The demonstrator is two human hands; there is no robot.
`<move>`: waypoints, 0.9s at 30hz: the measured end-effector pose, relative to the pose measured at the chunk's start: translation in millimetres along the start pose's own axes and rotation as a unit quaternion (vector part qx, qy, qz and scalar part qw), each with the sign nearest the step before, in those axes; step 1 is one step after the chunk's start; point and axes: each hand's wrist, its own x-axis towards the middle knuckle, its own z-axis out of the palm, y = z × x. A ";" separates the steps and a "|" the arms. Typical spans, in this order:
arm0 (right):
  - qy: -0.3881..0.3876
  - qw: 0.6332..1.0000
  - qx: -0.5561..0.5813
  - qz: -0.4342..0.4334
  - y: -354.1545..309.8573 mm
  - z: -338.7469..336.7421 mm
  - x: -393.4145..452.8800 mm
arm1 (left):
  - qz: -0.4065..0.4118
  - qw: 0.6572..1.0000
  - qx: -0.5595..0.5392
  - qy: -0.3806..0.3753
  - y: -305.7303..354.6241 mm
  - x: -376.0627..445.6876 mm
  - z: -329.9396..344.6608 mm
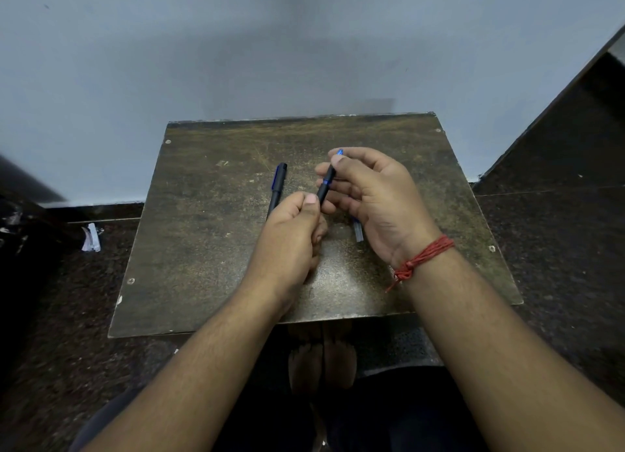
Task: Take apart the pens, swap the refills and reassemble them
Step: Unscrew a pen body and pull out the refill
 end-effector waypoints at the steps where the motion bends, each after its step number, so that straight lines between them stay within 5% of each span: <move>1: 0.004 1.000 -0.012 -0.005 1.0 0.5 -0.1 | 0.000 1.000 -0.002 0.000 0.0 0.1 0.0; 6: 0.014 0.999 -0.039 -0.020 3.7 -1.2 1.6 | 0.001 1.000 0.002 -0.004 0.0 0.0 -1.0; 27: 0.107 0.978 0.162 -0.079 -14.6 -16.8 10.3 | 0.016 0.999 0.049 -0.013 -4.1 -1.1 -1.2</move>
